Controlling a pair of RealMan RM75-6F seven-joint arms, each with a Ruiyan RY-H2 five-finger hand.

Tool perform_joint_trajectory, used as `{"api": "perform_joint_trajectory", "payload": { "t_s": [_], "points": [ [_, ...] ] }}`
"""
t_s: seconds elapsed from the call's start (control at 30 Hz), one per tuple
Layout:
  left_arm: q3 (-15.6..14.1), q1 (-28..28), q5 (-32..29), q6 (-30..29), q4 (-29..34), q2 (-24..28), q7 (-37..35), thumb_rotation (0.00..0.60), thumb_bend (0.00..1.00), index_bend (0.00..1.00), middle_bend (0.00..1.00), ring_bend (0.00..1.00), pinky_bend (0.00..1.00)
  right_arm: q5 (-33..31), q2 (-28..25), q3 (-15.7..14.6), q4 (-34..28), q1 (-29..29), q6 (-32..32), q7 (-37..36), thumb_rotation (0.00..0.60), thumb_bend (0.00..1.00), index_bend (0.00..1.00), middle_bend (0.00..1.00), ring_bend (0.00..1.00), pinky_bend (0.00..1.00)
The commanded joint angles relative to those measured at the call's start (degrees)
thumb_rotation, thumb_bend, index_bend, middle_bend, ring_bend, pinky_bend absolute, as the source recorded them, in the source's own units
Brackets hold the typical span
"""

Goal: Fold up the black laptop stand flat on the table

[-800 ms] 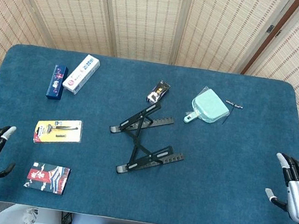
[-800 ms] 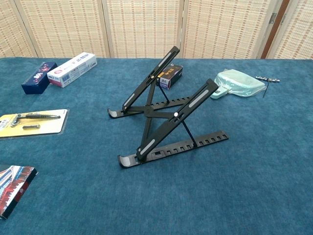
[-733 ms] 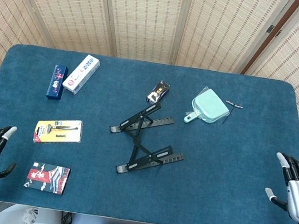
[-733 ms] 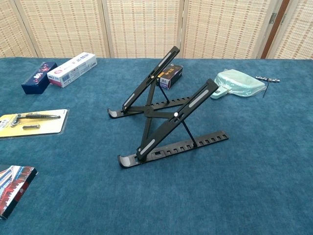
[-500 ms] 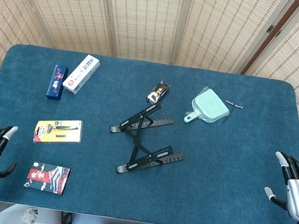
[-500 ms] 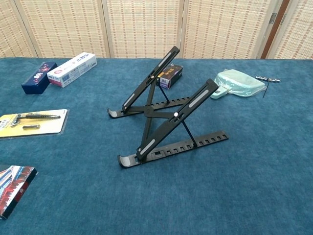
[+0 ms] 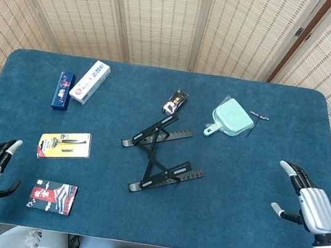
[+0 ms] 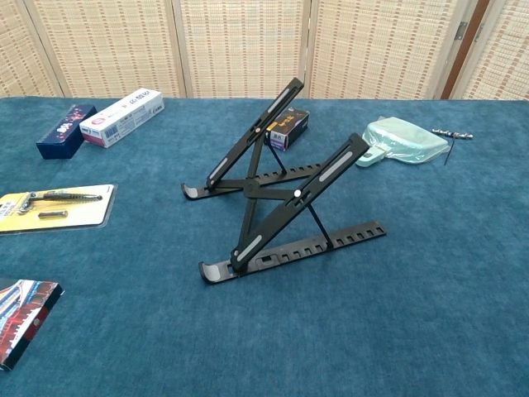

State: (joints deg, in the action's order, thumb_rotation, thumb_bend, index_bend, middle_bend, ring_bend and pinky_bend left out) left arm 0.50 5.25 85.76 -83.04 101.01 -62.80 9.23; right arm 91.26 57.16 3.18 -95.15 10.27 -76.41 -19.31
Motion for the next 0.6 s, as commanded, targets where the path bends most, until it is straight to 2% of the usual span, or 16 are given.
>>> {"api": "perform_joint_trajectory", "payload": {
  "t_s": [0.03, 0.2, 0.37, 0.6],
  "points": [
    [-0.11, -0.05, 0.18, -0.06, -0.03, 0.04, -0.15, 0.6, 0.27, 0.0, 0.08, 0.09, 0.03, 2.22, -2.12, -0.56, -2.31, 4.33, 5.45, -7.07, 0.6, 0.14, 0.0, 0.09, 0.06, 0.26],
    [-0.21, -0.09, 0.65, -0.24, -0.04, 0.16, -0.78, 0.6, 0.27, 0.0, 0.08, 0.09, 0.03, 4.95, -2.14, -1.13, -3.46, 9.03, 10.13, -18.03, 0.6, 0.13, 0.0, 0.02, 0.0, 0.15],
    [-0.4, -0.11, 1.09, -0.27, 0.03, 0.46, -1.53, 0.6, 0.27, 0.0, 0.08, 0.09, 0.03, 7.06, -0.12, -1.36, -2.93, 13.64, 12.84, -30.84, 0.6, 0.13, 0.0, 0.0, 0.0, 0.11],
    [-0.67, -0.25, 1.36, -0.29, 0.41, 0.9, -2.03, 0.6, 0.27, 0.0, 0.08, 0.1, 0.03, 6.96, 4.07, -1.19, -1.42, 17.92, 14.36, -41.67, 0.6, 0.13, 0.0, 0.0, 0.0, 0.08]
  ]
}}
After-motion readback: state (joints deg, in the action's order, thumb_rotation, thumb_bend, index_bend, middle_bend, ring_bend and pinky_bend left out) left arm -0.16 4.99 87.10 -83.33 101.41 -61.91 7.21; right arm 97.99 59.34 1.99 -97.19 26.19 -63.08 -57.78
